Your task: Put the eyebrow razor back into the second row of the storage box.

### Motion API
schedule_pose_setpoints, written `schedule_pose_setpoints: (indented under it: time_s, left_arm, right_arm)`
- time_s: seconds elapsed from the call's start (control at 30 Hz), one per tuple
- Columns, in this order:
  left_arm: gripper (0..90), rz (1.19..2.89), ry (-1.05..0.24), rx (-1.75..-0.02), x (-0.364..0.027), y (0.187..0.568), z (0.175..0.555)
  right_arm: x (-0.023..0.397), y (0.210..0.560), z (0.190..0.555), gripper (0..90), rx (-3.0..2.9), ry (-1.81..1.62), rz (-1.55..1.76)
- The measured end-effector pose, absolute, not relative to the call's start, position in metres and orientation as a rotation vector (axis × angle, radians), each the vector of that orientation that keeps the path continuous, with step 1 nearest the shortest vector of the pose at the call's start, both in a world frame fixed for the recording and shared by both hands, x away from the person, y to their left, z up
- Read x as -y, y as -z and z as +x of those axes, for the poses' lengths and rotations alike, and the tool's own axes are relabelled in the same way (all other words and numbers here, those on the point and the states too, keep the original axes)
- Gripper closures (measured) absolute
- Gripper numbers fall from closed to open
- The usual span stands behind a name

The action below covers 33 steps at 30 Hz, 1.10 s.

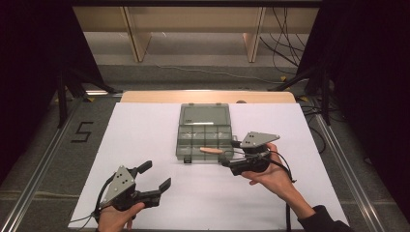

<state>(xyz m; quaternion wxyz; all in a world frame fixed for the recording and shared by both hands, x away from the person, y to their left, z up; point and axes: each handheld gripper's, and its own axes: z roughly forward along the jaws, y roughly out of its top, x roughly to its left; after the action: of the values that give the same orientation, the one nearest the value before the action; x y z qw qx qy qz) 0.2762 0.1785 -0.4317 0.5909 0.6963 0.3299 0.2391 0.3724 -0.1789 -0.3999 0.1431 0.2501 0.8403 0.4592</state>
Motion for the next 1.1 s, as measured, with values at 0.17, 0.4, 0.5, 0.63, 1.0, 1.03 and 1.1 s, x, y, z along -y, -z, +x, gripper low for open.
schedule_pose_setpoints:
  time_s: [0.17,0.4,0.5,0.63,1.0,1.03,1.1]
  left_arm:
    - [15.7,1.620,-0.557,-0.768,-0.178,0.432,0.276]
    - [15.7,1.621,-0.558,-0.767,-0.178,0.432,0.276]
    - [15.7,1.617,-0.555,-0.769,-0.178,0.432,0.276]
    - [15.7,1.620,-0.559,-0.766,-0.179,0.432,0.276]
    - [15.7,1.622,-0.557,-0.768,-0.178,0.432,0.276]
    - [15.7,1.620,-0.553,-0.771,-0.178,0.432,0.276]
    - [15.7,1.623,-0.553,-0.769,-0.178,0.432,0.276]
  right_arm:
    - [0.183,0.403,0.368,27.7,-2.418,-1.338,0.739]
    - [0.187,0.405,0.361,27.6,-2.388,-1.376,0.751]
    - [0.189,0.408,0.359,27.1,-2.365,-1.386,0.745]
    - [0.191,0.410,0.354,26.2,-2.367,-1.410,0.765]
    - [0.194,0.412,0.343,23.7,-2.321,-1.470,0.797]
    - [0.194,0.413,0.342,23.7,-2.302,-1.485,0.796]
    - [0.195,0.412,0.340,23.4,-2.301,-1.497,0.808]
